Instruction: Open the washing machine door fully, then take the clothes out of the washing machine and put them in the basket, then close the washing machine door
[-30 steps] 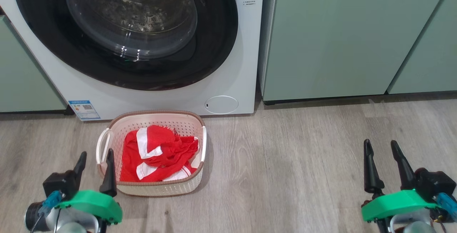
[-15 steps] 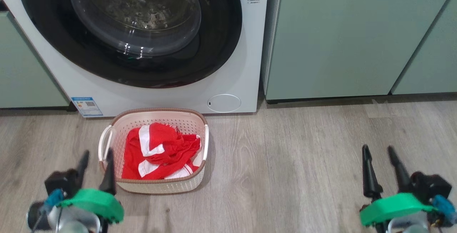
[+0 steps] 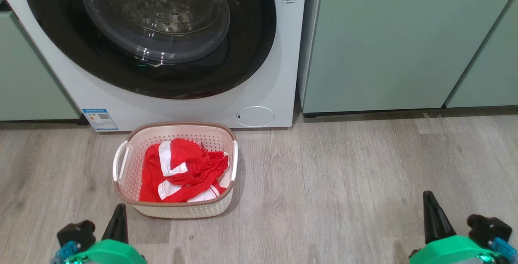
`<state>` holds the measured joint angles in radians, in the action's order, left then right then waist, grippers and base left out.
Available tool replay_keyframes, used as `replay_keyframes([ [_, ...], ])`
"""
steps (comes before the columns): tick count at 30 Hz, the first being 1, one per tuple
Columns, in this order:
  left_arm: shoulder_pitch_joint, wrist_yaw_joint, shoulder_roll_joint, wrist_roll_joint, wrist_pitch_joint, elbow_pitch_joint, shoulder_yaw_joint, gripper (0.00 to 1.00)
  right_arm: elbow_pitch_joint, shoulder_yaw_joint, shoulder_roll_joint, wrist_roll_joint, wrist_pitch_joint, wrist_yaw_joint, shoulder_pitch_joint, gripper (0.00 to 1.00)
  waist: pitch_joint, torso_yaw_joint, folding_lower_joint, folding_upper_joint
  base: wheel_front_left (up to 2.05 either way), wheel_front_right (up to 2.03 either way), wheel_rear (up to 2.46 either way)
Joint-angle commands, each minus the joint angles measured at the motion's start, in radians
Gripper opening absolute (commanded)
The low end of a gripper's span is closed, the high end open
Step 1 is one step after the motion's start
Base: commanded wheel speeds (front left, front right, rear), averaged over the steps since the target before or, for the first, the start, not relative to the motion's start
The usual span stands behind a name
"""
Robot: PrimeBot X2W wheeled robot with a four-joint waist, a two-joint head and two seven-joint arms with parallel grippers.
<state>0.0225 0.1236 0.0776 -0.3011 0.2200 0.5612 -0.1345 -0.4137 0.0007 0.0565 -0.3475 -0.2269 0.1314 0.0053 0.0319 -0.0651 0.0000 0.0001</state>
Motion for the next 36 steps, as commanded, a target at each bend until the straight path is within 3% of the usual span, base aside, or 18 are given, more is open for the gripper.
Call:
replay_keyframes([
  [1, 0.048, 0.001, 0.011, -0.028, -0.004, -0.037, -0.003, 0.00, 0.038, -0.007, 0.002, -0.028, 0.008, 0.000, -0.034, 0.00, 0.000, 0.001, 0.0000, -0.0001, 0.00, 0.00, 0.00],
  [36, 0.057, 0.003, -0.001, -0.412, -0.101, -0.123, 0.006, 0.00, 0.078, -0.039, -0.001, -0.398, 0.107, 0.000, -0.058, 0.00, -0.011, 0.020, 0.0000, -0.0001, 0.00, 0.00, 0.00],
])
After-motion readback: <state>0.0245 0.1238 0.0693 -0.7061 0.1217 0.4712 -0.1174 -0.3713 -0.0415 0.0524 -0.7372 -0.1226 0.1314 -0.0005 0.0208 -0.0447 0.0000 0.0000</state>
